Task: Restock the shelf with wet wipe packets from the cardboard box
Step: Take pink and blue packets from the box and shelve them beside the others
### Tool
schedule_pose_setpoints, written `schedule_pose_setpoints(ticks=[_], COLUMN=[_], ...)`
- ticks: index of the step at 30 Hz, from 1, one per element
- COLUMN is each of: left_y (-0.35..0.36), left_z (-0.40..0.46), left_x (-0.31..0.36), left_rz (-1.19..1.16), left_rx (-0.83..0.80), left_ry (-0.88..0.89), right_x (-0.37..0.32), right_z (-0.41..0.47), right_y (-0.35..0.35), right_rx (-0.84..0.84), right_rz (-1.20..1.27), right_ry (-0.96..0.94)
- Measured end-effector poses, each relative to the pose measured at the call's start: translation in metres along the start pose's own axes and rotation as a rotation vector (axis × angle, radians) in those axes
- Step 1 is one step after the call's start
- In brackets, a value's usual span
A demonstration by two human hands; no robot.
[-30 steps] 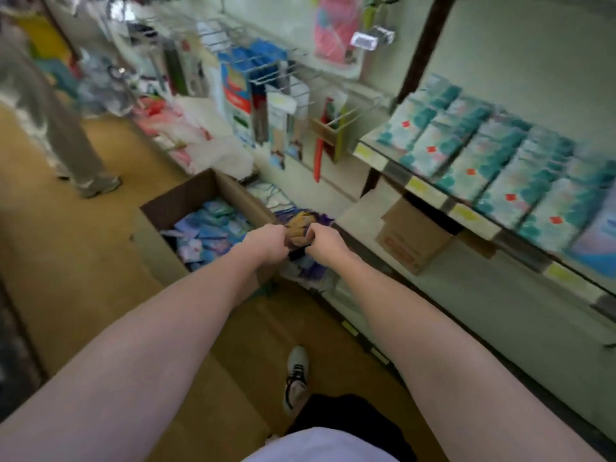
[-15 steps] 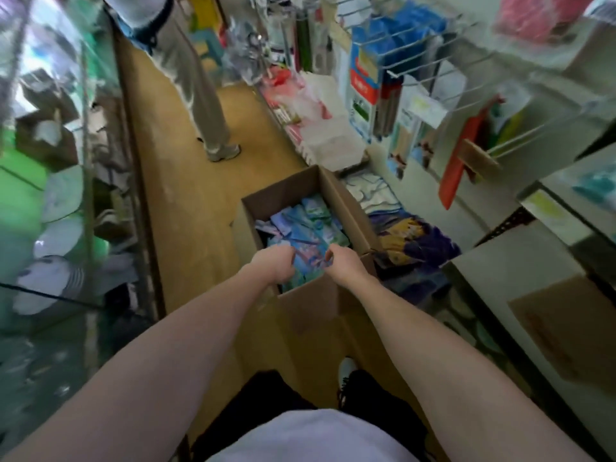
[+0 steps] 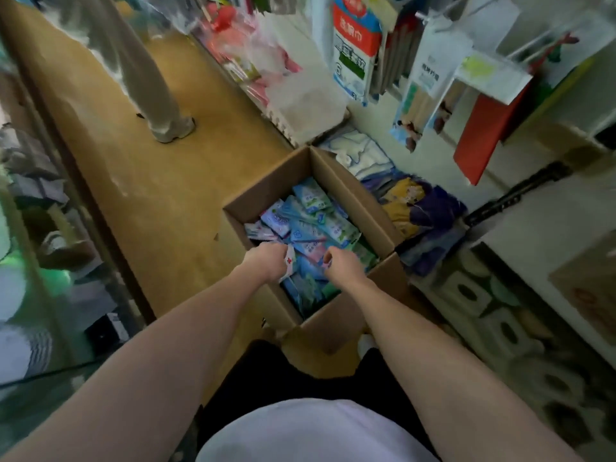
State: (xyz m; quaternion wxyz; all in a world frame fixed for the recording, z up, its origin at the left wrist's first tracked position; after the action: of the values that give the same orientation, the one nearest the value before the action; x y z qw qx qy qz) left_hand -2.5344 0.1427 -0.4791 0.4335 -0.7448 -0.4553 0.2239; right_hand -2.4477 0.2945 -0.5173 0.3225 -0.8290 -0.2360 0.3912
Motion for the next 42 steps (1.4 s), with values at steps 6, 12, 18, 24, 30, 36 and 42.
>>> schedule_pose_setpoints(ticks=[6,12,18,24,30,36,42], left_y=[0.010,0.032,0.065,0.084,0.089,0.058,0.029], left_z=[0.063,0.100,0.099,0.104,0.105,0.108,0.128], left_x=[-0.033,-0.027,-0.010,-0.007,-0.002,0.014,0.025], left_rz=[0.066,0.094,0.473,0.597,0.680,0.408,0.156], left_rx=[-0.079,-0.194,-0.412,-0.304,-0.267,-0.329,-0.141], left_ry=[0.229,0.473,0.874,0.976,1.013,0.840,0.556], right_x=[-0.013,-0.011,-0.001,0.011,0.017,0.013,0.018], right_z=[0.019,0.040,0.049,0.054,0.058,0.062,0.074], right_y=[0.049,0.079,0.098,0.108,0.112,0.093,0.056], right_rx=[-0.020,0.038,0.078,0.081,0.049,0.059,0.105], right_rz=[0.041,0.091,0.127,0.177,0.175,0.158,0.075], right_ry=[0.207,0.393,0.482,0.544,0.543,0.502,0.460])
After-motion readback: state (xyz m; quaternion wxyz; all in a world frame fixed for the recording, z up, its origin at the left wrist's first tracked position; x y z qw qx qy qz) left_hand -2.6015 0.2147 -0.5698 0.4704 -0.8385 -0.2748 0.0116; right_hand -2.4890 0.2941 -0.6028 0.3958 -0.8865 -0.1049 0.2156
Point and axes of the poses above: each hand's wrist, its own z-axis towards the middle knuckle, its own y-axis out of the palm, x = y × z, the point moved 5 cm from there along z, towards the middle knuckle, and after that the axes turned 12 degrees about x, right-handed, at the moved point
